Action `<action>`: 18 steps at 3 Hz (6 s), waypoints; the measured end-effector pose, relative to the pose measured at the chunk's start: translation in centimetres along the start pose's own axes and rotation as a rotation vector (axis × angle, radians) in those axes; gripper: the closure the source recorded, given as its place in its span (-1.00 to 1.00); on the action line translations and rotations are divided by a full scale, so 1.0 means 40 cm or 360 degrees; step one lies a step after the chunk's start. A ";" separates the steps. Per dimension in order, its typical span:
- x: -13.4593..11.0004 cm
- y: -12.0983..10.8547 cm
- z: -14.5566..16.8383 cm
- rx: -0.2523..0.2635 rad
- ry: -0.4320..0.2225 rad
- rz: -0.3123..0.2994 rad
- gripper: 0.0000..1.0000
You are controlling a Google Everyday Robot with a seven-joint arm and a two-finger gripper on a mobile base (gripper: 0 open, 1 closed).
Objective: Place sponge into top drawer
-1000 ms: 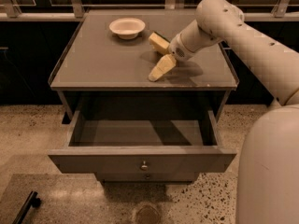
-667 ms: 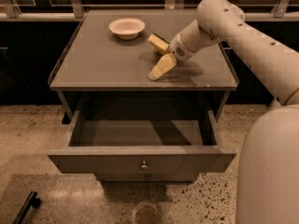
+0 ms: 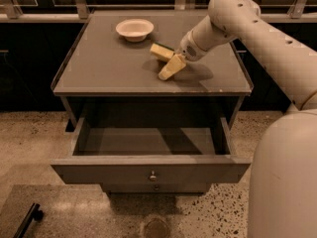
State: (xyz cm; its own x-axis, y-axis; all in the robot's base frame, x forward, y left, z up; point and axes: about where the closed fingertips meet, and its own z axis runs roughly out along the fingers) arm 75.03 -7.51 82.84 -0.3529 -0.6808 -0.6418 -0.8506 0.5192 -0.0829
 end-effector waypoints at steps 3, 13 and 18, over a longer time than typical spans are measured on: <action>-0.011 0.003 -0.011 -0.0081 0.0015 -0.0008 1.00; 0.616 0.352 -0.256 -0.0441 -0.0070 0.1002 1.00; 0.725 0.317 -0.114 -0.0540 0.0016 0.1129 -0.31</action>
Offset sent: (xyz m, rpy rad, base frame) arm 0.0135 -0.0406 0.0430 0.0548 -0.1484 -0.1373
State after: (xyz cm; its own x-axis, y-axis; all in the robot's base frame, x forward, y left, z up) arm 52.24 -23.04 66.65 -0.8585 -0.2510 -0.4473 -0.4926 0.6463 0.5828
